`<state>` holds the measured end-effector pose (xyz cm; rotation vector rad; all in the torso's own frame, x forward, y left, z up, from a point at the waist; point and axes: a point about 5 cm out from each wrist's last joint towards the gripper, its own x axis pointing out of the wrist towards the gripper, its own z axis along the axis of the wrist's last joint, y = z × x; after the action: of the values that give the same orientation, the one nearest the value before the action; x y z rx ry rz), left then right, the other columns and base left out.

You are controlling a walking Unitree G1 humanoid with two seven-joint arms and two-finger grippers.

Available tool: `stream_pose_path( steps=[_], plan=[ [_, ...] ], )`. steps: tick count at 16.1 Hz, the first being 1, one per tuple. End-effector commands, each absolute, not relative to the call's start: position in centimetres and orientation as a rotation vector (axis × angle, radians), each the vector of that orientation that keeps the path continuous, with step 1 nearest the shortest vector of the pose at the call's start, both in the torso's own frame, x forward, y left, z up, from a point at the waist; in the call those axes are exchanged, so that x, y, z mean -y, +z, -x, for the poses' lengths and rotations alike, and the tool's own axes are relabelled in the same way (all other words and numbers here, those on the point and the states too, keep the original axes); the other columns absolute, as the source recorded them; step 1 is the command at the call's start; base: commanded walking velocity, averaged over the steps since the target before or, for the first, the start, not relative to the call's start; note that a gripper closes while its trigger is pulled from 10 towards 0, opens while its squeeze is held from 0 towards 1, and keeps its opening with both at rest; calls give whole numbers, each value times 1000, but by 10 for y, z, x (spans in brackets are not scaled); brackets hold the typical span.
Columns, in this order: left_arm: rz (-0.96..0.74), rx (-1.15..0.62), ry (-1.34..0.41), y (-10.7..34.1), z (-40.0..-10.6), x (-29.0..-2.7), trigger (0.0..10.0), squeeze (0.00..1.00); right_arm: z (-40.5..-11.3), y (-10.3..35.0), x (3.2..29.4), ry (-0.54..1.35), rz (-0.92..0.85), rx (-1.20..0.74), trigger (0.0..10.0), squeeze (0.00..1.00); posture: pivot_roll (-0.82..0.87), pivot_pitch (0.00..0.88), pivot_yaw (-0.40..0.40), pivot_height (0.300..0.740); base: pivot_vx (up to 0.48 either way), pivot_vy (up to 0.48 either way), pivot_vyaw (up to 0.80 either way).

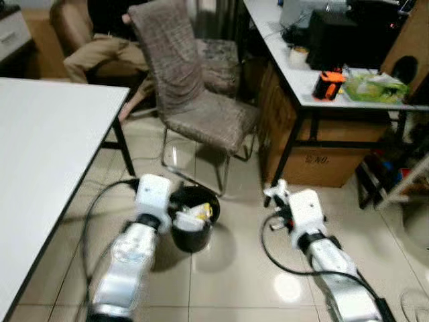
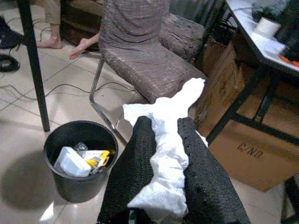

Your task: Picking trash to rubbish bin

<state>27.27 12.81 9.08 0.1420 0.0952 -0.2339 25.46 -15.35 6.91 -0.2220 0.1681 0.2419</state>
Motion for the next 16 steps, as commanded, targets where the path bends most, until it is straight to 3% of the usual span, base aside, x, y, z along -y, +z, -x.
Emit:
stream_pose_path(
  steps=[1, 11, 16],
  plan=[
    [-154, -97, -222, 90, -274, -134, 10000, 0, -258, 73, 150, 253, 220, -146, 10000, 0, -180, 0, -48, 740, 382, 0, 0],
    [-158, -97, -226, 90, -275, -134, 10000, 0, -258, 72, 148, 263, 220, -152, 10000, 0, -180, 0, -49, 740, 382, 0, 0],
    [-158, -98, -227, 91, -278, -133, 10000, 0, -256, 61, 140, 368, 261, -246, 10000, 0, -183, 0, -44, 740, 380, 0, 0]
  ],
)
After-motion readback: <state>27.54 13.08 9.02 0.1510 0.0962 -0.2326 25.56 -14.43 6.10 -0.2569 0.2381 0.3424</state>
